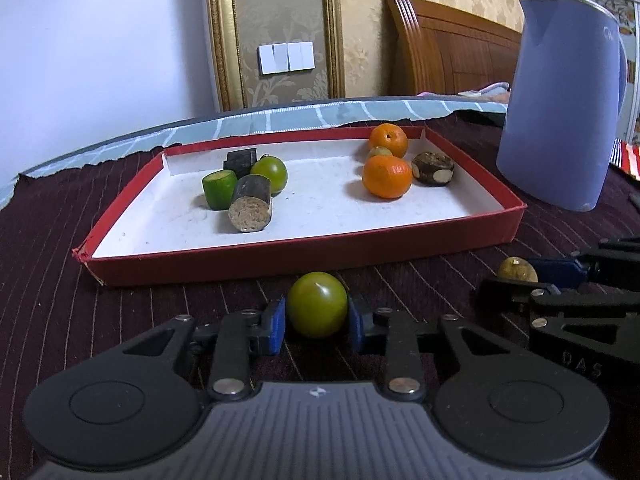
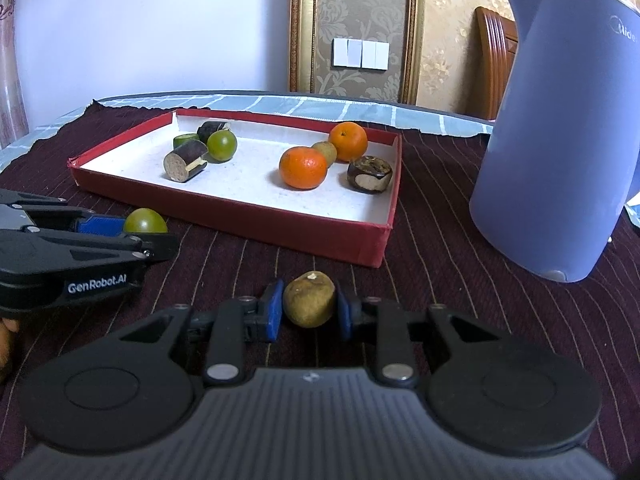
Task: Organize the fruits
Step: 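Carry the lime in the left tool while the right tool carries the yellow-brown fruit over the tray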
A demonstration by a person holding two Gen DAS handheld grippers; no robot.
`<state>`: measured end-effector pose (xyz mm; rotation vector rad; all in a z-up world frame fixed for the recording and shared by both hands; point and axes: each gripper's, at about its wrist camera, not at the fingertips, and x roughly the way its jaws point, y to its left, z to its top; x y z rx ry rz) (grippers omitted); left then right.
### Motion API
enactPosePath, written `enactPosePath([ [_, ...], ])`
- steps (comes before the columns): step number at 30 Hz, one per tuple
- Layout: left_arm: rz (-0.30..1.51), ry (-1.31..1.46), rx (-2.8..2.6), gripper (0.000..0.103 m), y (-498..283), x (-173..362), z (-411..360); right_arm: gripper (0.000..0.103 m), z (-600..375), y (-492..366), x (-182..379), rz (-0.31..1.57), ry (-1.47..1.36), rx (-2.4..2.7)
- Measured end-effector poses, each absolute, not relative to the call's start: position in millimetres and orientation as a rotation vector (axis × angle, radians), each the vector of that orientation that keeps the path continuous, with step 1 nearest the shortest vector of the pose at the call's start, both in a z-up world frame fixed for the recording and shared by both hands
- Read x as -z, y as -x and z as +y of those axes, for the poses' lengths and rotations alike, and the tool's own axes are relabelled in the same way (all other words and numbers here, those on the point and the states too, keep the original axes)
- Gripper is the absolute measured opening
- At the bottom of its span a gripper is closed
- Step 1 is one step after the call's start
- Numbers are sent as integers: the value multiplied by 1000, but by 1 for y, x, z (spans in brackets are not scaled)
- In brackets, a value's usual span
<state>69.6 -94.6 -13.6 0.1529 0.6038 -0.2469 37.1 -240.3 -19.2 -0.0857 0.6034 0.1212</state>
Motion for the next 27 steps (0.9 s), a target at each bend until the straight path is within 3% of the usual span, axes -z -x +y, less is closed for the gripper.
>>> enactPosePath([
  [27,587,-133,239,30,-65,11,-89,26,-240,-28,10,557,36,-109],
])
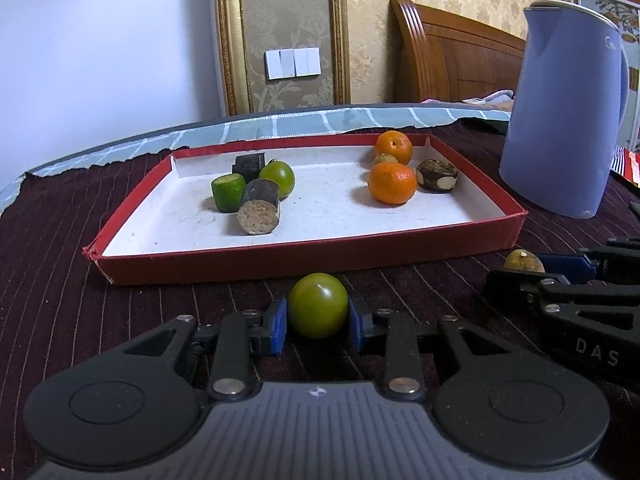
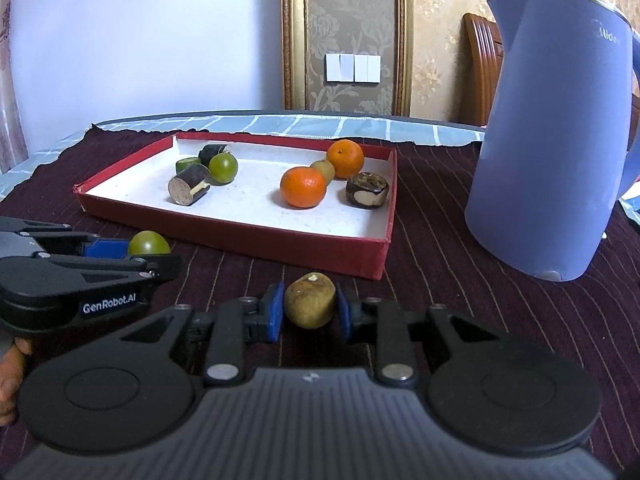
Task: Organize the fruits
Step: 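Carry the lime in the left tool while the right tool carries the yellow-brown fruit over the tray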
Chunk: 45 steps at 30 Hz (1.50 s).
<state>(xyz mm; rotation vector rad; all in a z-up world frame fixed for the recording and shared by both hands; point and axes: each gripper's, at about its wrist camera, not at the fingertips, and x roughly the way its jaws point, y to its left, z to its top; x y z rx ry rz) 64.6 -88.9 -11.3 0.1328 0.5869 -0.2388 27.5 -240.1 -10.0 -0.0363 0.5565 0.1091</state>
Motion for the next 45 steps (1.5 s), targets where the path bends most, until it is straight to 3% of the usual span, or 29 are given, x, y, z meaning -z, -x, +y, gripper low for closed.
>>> enactPosePath([
  [26,569,-152,218,30,-56,-2,-86,26,-220,-25,-2,520,53,-135],
  [45,559,-147,151,30,-96,-28,-78,26,-208,-47,-35,448,85,-147],
])
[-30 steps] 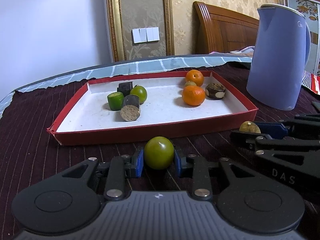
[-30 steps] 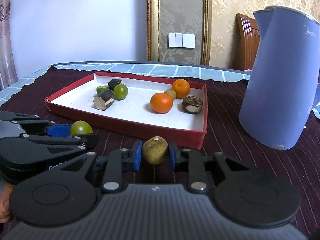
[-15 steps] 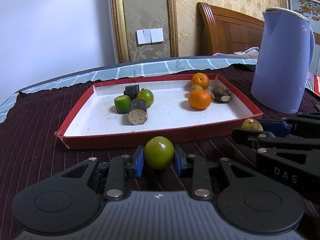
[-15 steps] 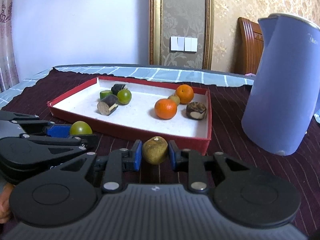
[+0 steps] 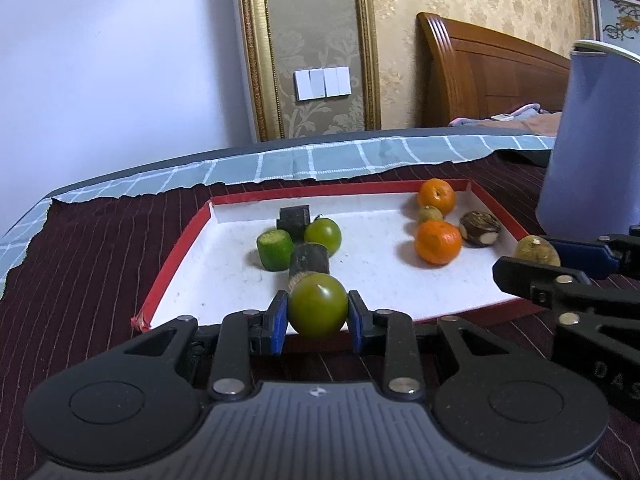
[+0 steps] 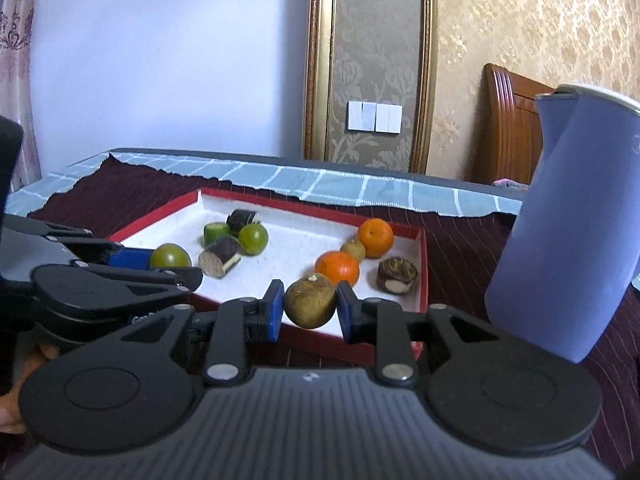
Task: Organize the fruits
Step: 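Carry the lime in the left tool while the right tool carries the yellow-brown fruit over the tray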
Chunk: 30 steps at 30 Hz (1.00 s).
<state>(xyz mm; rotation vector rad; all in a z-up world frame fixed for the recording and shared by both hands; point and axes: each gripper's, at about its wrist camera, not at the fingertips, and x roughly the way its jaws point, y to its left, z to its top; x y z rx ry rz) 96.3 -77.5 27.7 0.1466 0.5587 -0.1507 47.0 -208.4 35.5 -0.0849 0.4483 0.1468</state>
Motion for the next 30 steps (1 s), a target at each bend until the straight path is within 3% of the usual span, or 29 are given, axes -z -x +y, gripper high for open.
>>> enactPosePath([
  [30,589,-143,73,30,-171,-31,-78,26,-211,-116,-46,479,67,-133],
])
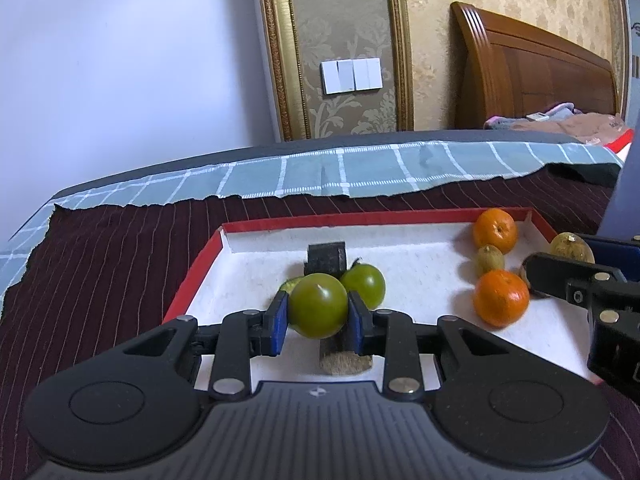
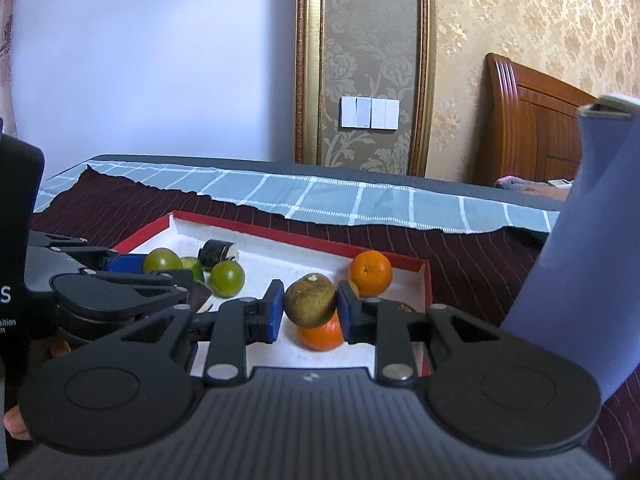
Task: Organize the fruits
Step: 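Carry the lime in the left tool while the right tool carries the yellow-brown fruit over the tray, then lower the lime with the left tool while the right tool lowers the yellow-brown fruit into the tray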
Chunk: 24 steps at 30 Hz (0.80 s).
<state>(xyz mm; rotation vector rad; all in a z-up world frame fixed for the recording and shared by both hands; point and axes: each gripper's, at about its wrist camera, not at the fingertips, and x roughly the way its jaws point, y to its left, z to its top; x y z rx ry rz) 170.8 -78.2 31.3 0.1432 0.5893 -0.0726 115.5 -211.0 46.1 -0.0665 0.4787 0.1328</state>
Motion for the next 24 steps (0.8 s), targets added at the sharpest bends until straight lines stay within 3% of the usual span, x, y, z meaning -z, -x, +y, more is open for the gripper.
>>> enactPosePath([
  [24,580,-150,38,30,-206,-30,-78,26,-215,-176,-34,506,28,-112],
])
